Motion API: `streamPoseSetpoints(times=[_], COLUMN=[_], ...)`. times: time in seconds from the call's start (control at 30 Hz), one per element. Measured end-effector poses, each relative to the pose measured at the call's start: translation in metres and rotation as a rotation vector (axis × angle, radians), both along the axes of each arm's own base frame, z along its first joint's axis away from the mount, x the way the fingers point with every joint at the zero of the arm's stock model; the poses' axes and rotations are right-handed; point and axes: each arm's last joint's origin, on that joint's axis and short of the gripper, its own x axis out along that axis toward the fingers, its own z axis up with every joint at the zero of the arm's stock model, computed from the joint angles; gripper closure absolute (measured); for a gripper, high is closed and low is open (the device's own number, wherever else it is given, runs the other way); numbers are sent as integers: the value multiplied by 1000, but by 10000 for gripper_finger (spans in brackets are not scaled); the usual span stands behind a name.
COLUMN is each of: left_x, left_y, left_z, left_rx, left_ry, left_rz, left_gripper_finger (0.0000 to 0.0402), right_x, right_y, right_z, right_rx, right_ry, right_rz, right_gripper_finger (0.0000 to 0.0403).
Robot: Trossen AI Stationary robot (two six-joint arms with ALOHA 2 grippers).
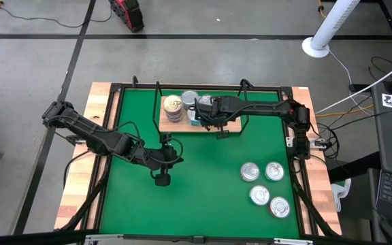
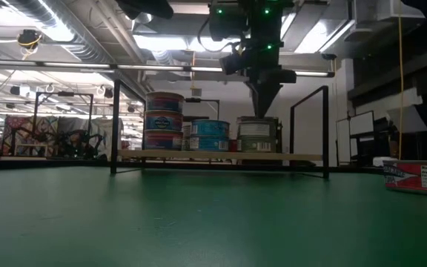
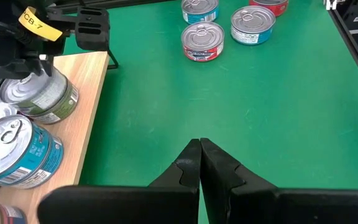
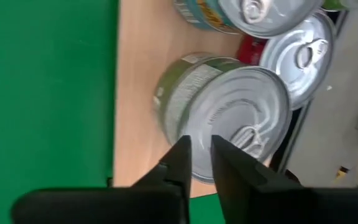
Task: Stack canned seafood by type on shelf
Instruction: Stack the green tuna can on top of the other green tuna can on the shelf, then stack the red tuna can on top of the other red tuna can on the shelf
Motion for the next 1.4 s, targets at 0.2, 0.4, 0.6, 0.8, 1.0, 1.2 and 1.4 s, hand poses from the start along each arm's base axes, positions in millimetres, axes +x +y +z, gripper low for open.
streamPoseSetpoints(times=[0.2,0.4,0.6,0.8,1.0,1.2,1.4], left_x=[0,0,2,9,19,23,24], left_y=[0,0,-1,-4,-8,-10,-10], left_z=[0,0,3,2,-7,-15,-16], left_rx=[0,-11,-30,-46,-50,-39,-40], left_ry=[-1,-4,-34,-75,-84,-58,-58], left_rz=[0,8,13,12,11,10,10], left_gripper_finger=[400,400,400,400,400,400,400], right_x=[0,-9,-35,-63,-86,-117,-152], right_y=[-2,-1,24,77,145,220,275], right_z=[1,3,29,64,81,70,38], right_rx=[-74,-92,-53,12,236,276,263], right_ry=[9,61,91,-1,-85,-62,-72], right_rz=[-10,-63,-165,-186,-241,-229,-219], right_gripper_finger=[299,286,287,287,287,287,287])
